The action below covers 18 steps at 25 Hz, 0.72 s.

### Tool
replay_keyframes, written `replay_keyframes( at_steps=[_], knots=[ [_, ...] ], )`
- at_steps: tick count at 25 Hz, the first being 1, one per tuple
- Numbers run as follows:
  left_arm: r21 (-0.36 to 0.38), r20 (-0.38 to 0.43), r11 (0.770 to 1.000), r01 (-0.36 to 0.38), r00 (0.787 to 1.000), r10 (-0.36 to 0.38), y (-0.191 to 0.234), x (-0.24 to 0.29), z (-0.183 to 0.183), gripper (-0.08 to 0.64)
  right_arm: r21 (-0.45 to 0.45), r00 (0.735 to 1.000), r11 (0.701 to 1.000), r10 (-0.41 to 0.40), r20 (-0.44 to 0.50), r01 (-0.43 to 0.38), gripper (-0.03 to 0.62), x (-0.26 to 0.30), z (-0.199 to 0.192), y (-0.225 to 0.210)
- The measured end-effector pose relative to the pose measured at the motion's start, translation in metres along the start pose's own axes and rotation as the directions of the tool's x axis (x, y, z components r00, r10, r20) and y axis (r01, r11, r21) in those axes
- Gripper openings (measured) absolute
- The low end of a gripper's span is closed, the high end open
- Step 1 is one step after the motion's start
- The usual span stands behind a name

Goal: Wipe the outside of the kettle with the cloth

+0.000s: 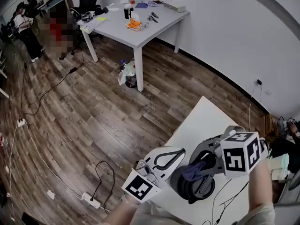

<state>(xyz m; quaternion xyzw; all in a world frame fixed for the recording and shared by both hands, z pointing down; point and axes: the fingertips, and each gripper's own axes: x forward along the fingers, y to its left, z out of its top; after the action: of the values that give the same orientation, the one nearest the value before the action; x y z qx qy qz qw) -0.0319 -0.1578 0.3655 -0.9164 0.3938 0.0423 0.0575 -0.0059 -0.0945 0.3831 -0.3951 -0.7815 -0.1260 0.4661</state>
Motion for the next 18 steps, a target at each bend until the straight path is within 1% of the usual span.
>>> replay_keyframes(
  at_steps=[2, 4, 5, 6, 8, 9, 10, 14, 16, 18],
  knots=[
    [-0.035, -0.031, 0.999, -0.007, 1.0, 0.005, -0.004, -0.005, -0.021, 0.006, 0.041, 0.993, 0.992, 0.118, 0.018, -0.119, 0.063, 0.023, -0.004, -0.006],
    [-0.076, -0.062, 0.997, -0.027, 0.998, 0.022, -0.006, -0.012, -0.041, 0.006, 0.098, 0.974, 0.969, 0.224, 0.037, -0.227, 0.063, 0.039, -0.009, -0.011],
    [-0.084, -0.089, 0.995, -0.044, 0.995, 0.037, -0.006, -0.016, -0.053, 0.006, 0.125, 0.962, 0.954, 0.268, 0.042, -0.271, 0.063, 0.045, -0.012, -0.015],
    [-0.078, -0.127, 0.994, -0.074, 0.99, 0.064, -0.005, -0.021, -0.066, 0.006, 0.148, 0.951, 0.939, 0.307, 0.044, -0.31, 0.063, 0.052, -0.015, -0.019],
    [-0.035, -0.208, 0.988, -0.153, 0.968, 0.142, 0.001, -0.034, -0.09, 0.006, 0.181, 0.929, 0.911, 0.369, 0.041, -0.37, 0.063, 0.066, -0.023, -0.027],
    [-0.01, -0.234, 0.984, -0.18, 0.957, 0.173, 0.005, -0.04, -0.097, 0.006, 0.194, 0.917, 0.898, 0.396, 0.037, -0.396, 0.063, 0.074, -0.027, -0.031],
    [0.001, -0.242, 0.981, -0.196, 0.951, 0.19, 0.008, -0.045, -0.101, 0.006, 0.208, 0.906, 0.883, 0.423, 0.034, -0.42, 0.063, 0.083, -0.033, -0.035],
    [-0.037, -0.215, 0.972, -0.232, 0.952, 0.219, 0.019, -0.059, -0.103, 0.006, 0.269, 0.862, 0.827, 0.506, 0.025, -0.493, 0.063, 0.119, -0.049, -0.044],
    [-0.042, -0.211, 0.968, -0.246, 0.949, 0.233, 0.022, -0.064, -0.104, 0.006, 0.291, 0.854, 0.813, 0.52, 0.023, -0.504, 0.063, 0.135, -0.057, -0.047],
    [-0.048, -0.208, 0.966, -0.254, 0.948, 0.239, 0.023, -0.067, -0.106, 0.006, 0.301, 0.86, 0.818, 0.51, 0.015, -0.491, 0.063, 0.148, -0.066, -0.051]
  ],
)
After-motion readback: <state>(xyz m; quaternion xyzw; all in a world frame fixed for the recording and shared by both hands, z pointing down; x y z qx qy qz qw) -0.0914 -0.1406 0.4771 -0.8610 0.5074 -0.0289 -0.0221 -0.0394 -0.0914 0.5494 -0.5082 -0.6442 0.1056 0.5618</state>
